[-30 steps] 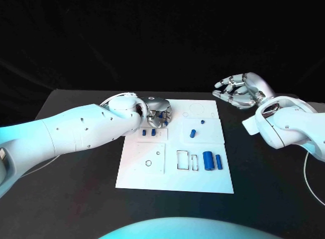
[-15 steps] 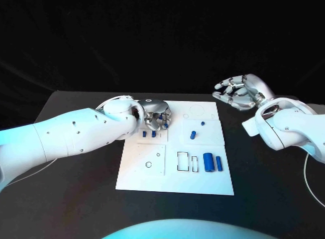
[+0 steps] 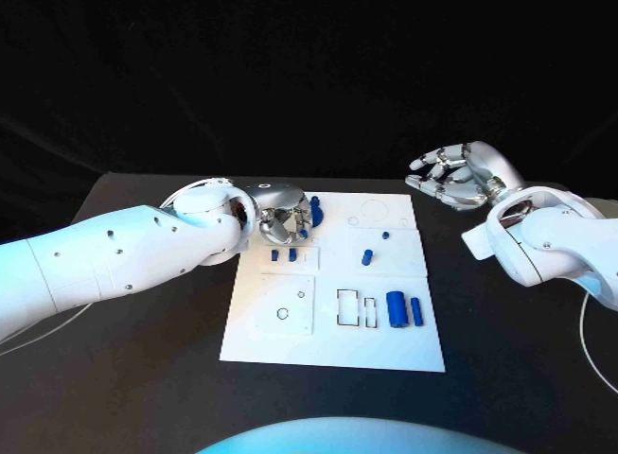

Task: Assemble the parts on the task board

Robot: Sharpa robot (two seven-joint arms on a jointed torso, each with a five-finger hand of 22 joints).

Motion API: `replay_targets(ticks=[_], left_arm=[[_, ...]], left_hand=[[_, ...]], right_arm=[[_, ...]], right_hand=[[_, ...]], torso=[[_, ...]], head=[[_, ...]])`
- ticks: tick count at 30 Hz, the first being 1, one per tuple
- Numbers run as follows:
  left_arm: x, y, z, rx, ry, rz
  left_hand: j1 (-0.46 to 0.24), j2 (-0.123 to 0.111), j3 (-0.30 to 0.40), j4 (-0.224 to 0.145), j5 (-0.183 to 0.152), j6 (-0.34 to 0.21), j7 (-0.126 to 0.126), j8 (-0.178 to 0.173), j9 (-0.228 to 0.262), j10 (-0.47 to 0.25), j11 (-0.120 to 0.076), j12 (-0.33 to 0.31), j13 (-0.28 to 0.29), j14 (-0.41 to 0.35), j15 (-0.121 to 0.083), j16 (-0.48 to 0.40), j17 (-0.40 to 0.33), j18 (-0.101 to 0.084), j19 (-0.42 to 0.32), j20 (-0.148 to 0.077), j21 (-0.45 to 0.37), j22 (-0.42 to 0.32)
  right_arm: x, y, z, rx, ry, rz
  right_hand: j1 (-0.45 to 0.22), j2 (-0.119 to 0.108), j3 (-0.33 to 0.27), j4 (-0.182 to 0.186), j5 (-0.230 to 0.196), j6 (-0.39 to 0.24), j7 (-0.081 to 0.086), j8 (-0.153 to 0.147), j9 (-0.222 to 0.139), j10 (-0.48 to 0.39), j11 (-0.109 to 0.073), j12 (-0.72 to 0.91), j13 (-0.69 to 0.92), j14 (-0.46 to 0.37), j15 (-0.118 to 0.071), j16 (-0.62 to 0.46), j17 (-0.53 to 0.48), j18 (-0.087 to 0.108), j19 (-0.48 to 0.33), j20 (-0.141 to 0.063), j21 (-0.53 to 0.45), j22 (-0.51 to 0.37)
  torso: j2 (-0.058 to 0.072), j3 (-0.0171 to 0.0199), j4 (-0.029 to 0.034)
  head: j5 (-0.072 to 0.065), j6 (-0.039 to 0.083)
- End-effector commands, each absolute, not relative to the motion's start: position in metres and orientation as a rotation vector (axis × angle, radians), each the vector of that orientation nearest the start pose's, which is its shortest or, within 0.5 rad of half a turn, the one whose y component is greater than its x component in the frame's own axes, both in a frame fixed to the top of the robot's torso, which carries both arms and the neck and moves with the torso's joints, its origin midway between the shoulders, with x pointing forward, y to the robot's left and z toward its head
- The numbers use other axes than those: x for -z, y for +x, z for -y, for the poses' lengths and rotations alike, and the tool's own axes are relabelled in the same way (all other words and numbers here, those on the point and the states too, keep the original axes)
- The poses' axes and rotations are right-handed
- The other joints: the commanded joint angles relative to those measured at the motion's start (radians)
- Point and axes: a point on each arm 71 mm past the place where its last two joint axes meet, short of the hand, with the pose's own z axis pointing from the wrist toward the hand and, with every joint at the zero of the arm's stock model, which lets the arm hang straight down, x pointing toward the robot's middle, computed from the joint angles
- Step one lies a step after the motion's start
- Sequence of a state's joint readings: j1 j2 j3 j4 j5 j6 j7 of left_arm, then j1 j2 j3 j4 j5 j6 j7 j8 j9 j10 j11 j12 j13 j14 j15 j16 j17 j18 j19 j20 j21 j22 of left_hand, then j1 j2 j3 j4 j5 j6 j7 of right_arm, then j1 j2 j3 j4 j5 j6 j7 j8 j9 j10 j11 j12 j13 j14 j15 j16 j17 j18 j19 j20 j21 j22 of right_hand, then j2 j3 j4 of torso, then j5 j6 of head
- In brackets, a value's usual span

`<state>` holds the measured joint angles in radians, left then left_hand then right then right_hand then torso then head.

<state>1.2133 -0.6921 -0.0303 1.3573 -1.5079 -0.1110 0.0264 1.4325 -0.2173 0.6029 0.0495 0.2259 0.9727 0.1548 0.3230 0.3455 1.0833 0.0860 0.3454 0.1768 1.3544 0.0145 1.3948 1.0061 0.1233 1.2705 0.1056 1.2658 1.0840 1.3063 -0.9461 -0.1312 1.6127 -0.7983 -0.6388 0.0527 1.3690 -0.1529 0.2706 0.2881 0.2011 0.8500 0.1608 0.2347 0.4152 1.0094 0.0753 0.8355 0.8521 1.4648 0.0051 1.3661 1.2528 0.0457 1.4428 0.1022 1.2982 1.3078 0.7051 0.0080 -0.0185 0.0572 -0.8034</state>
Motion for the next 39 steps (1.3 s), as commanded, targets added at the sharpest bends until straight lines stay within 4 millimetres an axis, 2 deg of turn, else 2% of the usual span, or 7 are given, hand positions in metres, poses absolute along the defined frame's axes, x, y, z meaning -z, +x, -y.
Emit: replay_targets(ticks=[1,4,12,21,27,35,39], left_arm=[[0.194,0.51,-0.166,0.695,0.344,-1.791],[0.196,0.512,-0.175,0.672,0.328,-1.798],[0.197,0.512,-0.185,0.65,0.31,-1.804],[0.198,0.512,-0.188,0.644,0.304,-1.815],[0.199,0.513,-0.187,0.645,0.308,-1.825],[0.2,0.514,-0.185,0.639,0.309,-1.84],[0.201,0.514,-0.184,0.629,0.311,-1.851]], left_hand=[[-0.007,0.001,0.003,-0.004,-0.001,0.005,0.0,-0.006,0.0,0.009,0.001,-0.003,-0.001,0.006,0.0,0.001,-0.002,-0.011,0.009,0.001,0.004,0.001],[-0.008,0.001,0.003,-0.004,-0.002,0.006,0.0,-0.007,0.0,0.01,0.001,-0.005,-0.002,0.006,0.0,0.001,-0.002,-0.011,0.009,0.001,0.004,0.001],[-0.01,0.001,0.003,-0.004,-0.002,0.007,-0.001,-0.007,0.0,0.012,0.001,-0.007,-0.002,0.004,0.0,0.0,-0.007,-0.011,0.01,0.001,0.004,0.002],[-0.01,0.001,0.003,-0.004,-0.002,0.009,-0.001,-0.008,0.0,0.013,0.0,-0.008,-0.002,0.005,0.0,0.0,-0.008,-0.012,0.012,0.001,0.007,0.006],[-0.01,0.001,0.003,-0.004,-0.002,0.009,-0.001,-0.008,0.0,0.013,0.0,-0.008,-0.002,0.005,0.0,0.0,-0.008,-0.012,0.012,0.001,0.007,0.006],[-0.011,0.001,0.003,-0.004,-0.002,0.01,-0.001,-0.008,0.0,0.015,0.0,-0.009,-0.002,0.004,0.0,-0.001,-0.011,-0.012,0.012,0.001,0.007,0.006],[-0.013,0.001,0.002,-0.003,-0.003,0.01,-0.001,-0.009,-0.001,0.016,0.0,-0.011,-0.003,0.005,-0.001,0.0,-0.009,-0.012,0.012,0.0,0.007,0.006]], right_arm=[[0.149,0.48,0.242,-0.902,0.47,-1.45],[0.149,0.479,0.242,-0.902,0.471,-1.45],[0.15,0.479,0.243,-0.9,0.472,-1.451],[0.15,0.479,0.244,-0.9,0.473,-1.453],[0.15,0.479,0.243,-0.9,0.472,-1.455],[0.15,0.479,0.243,-0.901,0.472,-1.456],[0.15,0.479,0.242,-0.901,0.472,-1.458]], right_hand=[[-0.011,-0.002,0.007,0.0,-0.003,-0.006,0.001,0.005,-0.001,0.007,0.001,-0.004,-0.001,0.017,-0.006,-0.006,0.0,0.018,-0.003,0.001,-0.006,0.092],[-0.011,-0.002,0.007,0.0,-0.003,-0.006,0.001,0.005,-0.001,0.007,0.001,-0.004,-0.001,0.017,-0.006,-0.006,0.0,0.018,-0.003,0.001,-0.006,0.092],[-0.011,-0.002,0.007,0.0,-0.003,-0.006,0.001,0.005,-0.001,0.007,0.001,-0.004,-0.001,0.017,-0.006,-0.006,0.0,0.018,-0.003,0.001,-0.006,0.092],[-0.014,-0.003,0.008,-0.001,-0.001,-0.006,0.001,0.008,-0.001,0.009,0.0,-0.005,-0.005,0.018,-0.007,-0.006,0.001,0.018,-0.002,0.0,-0.005,0.093],[-0.014,-0.003,0.008,-0.001,-0.001,-0.006,0.001,0.008,-0.001,0.009,0.0,-0.005,-0.005,0.018,-0.007,-0.006,0.001,0.018,-0.002,0.0,-0.005,0.093],[-0.014,-0.003,0.008,-0.001,-0.001,-0.006,0.001,0.008,-0.001,0.009,0.0,-0.005,-0.005,0.018,-0.007,-0.006,0.001,0.018,-0.002,0.0,-0.005,0.093],[-0.014,-0.003,0.008,-0.001,-0.001,-0.006,0.001,0.008,-0.001,0.009,0.0,-0.005,-0.005,0.018,-0.007,-0.006,0.001,0.018,-0.002,0.0,-0.005,0.093]], torso=[[0.0,-0.0005,0.0003],[0.0,0.0008,0.0],[0.002,0.0005,-0.0019],[0.0,0.0029,-0.0018],[0.001,0.0015,-0.0011],[0.0,0.0027,-0.002],[0.001,0.0013,-0.0028]], head=[[0.0,0.0],[0.0,0.0],[-0.001,0.0],[-0.001,-0.004],[0.0,-0.004],[0.003,-0.006],[0.003,-0.005]])
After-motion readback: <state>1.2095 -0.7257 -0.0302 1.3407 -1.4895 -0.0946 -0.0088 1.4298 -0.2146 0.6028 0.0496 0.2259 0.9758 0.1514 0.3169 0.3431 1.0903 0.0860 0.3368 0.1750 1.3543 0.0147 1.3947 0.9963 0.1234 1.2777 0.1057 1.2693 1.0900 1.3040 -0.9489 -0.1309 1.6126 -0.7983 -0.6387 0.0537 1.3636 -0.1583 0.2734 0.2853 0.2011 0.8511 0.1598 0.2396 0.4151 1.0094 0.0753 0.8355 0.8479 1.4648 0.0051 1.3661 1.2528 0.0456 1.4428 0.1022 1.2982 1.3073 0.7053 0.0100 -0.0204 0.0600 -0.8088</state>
